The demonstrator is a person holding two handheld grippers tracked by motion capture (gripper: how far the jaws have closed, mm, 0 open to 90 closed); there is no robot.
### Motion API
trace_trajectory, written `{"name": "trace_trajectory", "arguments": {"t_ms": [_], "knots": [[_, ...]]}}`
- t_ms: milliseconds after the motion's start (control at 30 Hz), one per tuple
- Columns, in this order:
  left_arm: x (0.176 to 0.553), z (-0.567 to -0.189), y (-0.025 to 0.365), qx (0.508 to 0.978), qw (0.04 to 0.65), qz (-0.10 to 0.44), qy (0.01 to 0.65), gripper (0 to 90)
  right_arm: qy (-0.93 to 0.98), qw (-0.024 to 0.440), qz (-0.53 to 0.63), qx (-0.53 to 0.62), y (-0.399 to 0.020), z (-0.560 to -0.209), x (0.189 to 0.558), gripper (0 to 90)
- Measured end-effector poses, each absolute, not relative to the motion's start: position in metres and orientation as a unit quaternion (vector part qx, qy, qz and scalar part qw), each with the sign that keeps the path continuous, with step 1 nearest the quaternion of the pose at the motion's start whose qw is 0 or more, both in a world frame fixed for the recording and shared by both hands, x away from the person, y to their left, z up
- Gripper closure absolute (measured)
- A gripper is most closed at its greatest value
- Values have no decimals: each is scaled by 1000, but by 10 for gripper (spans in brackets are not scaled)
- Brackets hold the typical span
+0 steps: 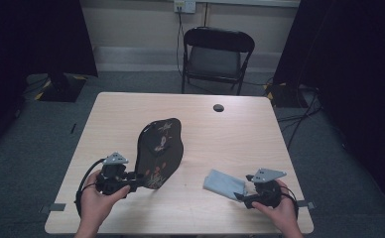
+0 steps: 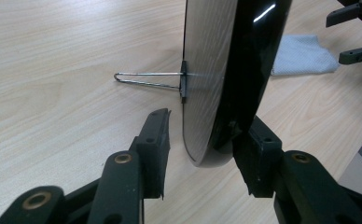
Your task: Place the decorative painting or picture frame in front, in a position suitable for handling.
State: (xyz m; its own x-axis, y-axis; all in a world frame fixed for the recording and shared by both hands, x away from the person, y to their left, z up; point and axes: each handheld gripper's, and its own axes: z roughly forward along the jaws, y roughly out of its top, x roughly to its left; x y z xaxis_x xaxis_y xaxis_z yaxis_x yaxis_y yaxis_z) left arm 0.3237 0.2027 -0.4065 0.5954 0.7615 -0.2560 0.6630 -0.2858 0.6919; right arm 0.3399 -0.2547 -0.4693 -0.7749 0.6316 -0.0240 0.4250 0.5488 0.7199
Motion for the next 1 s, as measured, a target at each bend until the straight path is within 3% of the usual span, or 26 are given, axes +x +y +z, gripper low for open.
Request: {"name": "trace_trajectory", "arguments": {"t_ms": [267, 400, 900, 1000], "knots": [[324, -405, 202, 801, 405, 70, 435, 562, 870, 129, 361, 310, -245, -470, 349, 274], [324, -407, 204, 796, 410, 70, 440, 562, 873, 122, 359, 306, -238, -470, 352, 359], [325, -409, 201, 796, 412, 64, 438, 548, 876, 101, 337, 331, -231, -482, 353, 414], [325, -408, 200, 798, 412, 62, 436, 535, 866, 104, 344, 347, -233, -483, 353, 479]]}}
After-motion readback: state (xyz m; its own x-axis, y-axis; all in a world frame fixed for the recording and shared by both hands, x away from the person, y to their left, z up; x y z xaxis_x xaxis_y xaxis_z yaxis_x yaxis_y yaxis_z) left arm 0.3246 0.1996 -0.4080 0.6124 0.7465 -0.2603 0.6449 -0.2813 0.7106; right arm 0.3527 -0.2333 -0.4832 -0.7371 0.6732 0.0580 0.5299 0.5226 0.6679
